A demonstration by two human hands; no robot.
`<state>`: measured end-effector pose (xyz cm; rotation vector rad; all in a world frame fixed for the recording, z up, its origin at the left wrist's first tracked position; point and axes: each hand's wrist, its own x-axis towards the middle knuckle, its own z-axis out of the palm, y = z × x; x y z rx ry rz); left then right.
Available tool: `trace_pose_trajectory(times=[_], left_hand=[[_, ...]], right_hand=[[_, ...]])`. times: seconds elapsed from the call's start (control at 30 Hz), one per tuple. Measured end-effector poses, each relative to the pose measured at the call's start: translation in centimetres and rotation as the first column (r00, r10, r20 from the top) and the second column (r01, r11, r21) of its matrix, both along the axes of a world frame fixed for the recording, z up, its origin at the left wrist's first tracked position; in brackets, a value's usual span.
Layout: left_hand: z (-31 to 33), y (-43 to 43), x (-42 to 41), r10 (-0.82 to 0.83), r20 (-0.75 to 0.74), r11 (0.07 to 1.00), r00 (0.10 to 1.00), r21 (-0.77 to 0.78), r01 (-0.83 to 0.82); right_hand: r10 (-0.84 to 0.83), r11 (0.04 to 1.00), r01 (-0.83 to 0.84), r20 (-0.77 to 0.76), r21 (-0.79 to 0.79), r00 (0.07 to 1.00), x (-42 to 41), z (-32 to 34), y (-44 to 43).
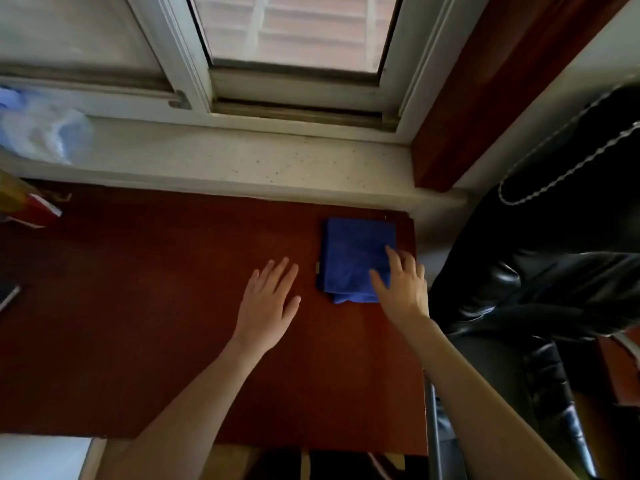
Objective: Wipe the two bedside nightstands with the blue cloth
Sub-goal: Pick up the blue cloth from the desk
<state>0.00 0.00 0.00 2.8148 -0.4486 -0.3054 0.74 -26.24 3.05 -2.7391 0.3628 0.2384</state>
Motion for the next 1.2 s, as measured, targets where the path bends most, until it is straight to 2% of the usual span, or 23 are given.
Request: trace_pose_trajectory(times=[0.13,0.23,0.3,0.37,0.47,0.53,0.63,0.73,0.77,0.9,1.03,1.13,1.2], left_hand=[[-1.9,-0.5,2.3,0.037,0.029,0.998,0.999,0.055,-0.039],[-3.4,-0.6,2.5,0.038,0.026,0.996,0.999,0.078,-0.039],[-3.9,-0.6,2.3,0.039,0.048,0.996,0.998,0.075,-0.042],[-4.0,-0.6,2.2,0.037,0.057,0.996,0.998,0.076,-0.042],[-3.9,-0.6,2.1,0.034,0.071,0.996,0.997,0.082,-0.04],[-3.9,-0.7,2.1,0.033,0.07,0.996,0.997,0.08,-0.039],[-3.8,-0.7,2.1,0.031,0.065,0.995,0.997,0.093,-0.037],[-3.7,-0.7,2.1,0.022,0.061,0.994,0.998,0.106,-0.029],[-3.6,-0.7,2.1,0.018,0.049,0.993,0.999,0.112,-0.023],[-2.3,-0.5,2.6,0.002,-0.027,0.995,1.0,0.104,0.001],[1.5,0.0,2.8,0.019,-0.09,0.999,0.996,-0.043,-0.023],[5.1,0.7,1.5,0.021,-0.017,0.993,1.0,-0.119,-0.023],[7.5,1.0,-0.1,0.028,0.044,0.985,0.999,-0.171,-0.02]], right_hand=[[-0.077,0.996,0.07,-0.117,-0.061,0.99,1.7,-1.6,0.3],[-0.094,0.993,0.084,-0.124,-0.086,0.988,2.0,-2.4,1.2],[-0.142,0.99,0.14,-0.114,-0.022,0.983,2.2,-2.4,1.8],[-0.259,0.956,0.268,-0.088,0.118,0.962,2.4,-2.2,2.5],[-0.501,0.773,0.503,-0.114,0.387,0.858,2.6,-1.9,3.3],[-0.628,0.621,0.629,-0.183,0.468,0.756,2.9,-1.8,3.2],[-0.649,0.482,0.7,-0.321,0.527,0.689,3.3,-2.3,2.5],[-0.586,0.244,0.703,-0.476,0.669,0.656,3.4,-1.7,2.5],[-0.572,0.234,0.671,-0.458,0.704,0.68,3.2,-1.4,2.6],[-0.525,0.405,0.49,-0.242,0.772,0.816,2.0,0.4,3.3],[-0.539,0.404,0.414,-0.154,0.815,0.828,0.2,3.7,3.3],[-0.566,0.376,0.401,-0.136,0.836,0.813,-1.7,6.6,3.1],[-0.555,0.39,0.378,-0.113,0.84,0.824,-3.5,8.3,2.7]])
